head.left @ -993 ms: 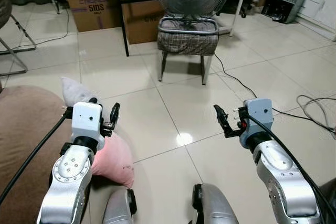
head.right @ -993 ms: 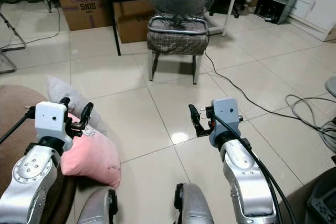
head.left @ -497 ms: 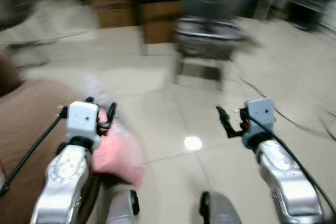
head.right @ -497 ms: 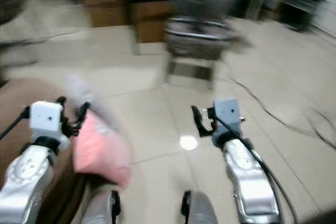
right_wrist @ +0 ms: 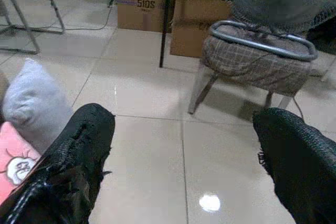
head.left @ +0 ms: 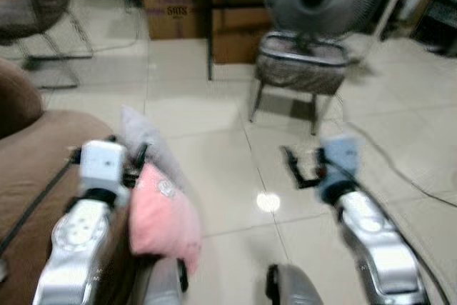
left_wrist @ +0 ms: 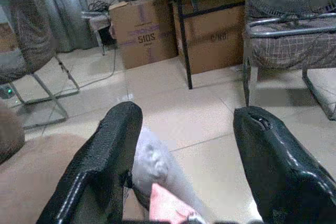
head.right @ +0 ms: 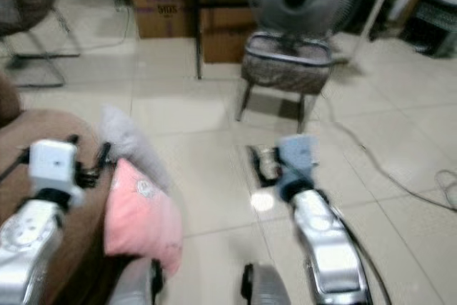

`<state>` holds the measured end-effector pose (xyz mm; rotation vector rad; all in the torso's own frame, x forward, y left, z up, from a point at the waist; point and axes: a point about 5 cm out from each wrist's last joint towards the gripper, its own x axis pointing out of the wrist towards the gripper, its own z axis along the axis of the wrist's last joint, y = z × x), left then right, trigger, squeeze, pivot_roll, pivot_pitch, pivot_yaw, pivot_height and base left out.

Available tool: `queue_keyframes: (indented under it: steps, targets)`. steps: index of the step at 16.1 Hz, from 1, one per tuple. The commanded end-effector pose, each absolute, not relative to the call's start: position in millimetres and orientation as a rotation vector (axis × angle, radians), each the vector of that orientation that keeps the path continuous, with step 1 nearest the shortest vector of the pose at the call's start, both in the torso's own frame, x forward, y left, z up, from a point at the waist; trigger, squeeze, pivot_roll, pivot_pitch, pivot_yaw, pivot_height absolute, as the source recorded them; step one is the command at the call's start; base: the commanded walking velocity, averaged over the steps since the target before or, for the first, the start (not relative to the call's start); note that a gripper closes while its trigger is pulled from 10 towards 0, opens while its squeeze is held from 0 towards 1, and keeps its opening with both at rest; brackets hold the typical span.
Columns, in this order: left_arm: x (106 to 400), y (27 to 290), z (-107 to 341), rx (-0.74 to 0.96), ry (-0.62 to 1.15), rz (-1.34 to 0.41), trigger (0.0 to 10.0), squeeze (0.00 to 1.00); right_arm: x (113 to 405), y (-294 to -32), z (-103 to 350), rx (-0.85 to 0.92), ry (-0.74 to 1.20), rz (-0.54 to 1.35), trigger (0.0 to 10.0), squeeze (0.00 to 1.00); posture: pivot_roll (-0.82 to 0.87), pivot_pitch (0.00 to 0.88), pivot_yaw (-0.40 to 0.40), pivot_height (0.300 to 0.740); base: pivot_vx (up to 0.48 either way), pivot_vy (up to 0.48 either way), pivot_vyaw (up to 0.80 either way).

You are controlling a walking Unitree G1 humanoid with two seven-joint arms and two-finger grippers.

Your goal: Move the pillow to the sofa from floor

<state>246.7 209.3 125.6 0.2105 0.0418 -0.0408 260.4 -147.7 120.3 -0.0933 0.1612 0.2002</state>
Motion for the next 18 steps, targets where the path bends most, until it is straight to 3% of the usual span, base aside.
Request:
queue_keyframes:
  steps: [1,5,14,17,18]
  targets:
    - [248.0,199.9,124.6,0.198,0.045,-0.079,10.0,0.00,259.8,-160.0,123.3,-0.111,0.152,0.158,10.0,0.00,-0.08,0.000,0.011,0.605,0.337,0.000,0.00]
    - [246.8,201.0,116.5,0.187,0.090,-0.072,10.0,0.00,257.1,-160.6,121.0,-0.084,0.169,0.162,10.0,0.00,-0.09,0.000,0.016,0.595,0.083,0.000,0.00]
    - [258.4,205.9,91.5,0.179,0.206,-0.084,10.0,0.00,246.3,-166.9,119.2,-0.098,0.206,0.214,10.0,0.00,-0.10,0.000,0.006,0.505,0.000,0.000,0.00]
    - [273.0,210.5,63.6,0.159,0.330,-0.071,10.0,0.00,241.8,-161.3,118.8,-0.116,0.257,0.393,10.0,0.00,-0.12,0.000,0.007,0.500,0.000,0.000,0.00]
    - [280.3,212.9,50.9,0.150,0.397,-0.062,10.0,0.26,240.5,-156.7,124.6,-0.122,0.261,0.518,10.0,0.00,-0.13,0.000,0.006,0.500,0.000,0.000,0.00]
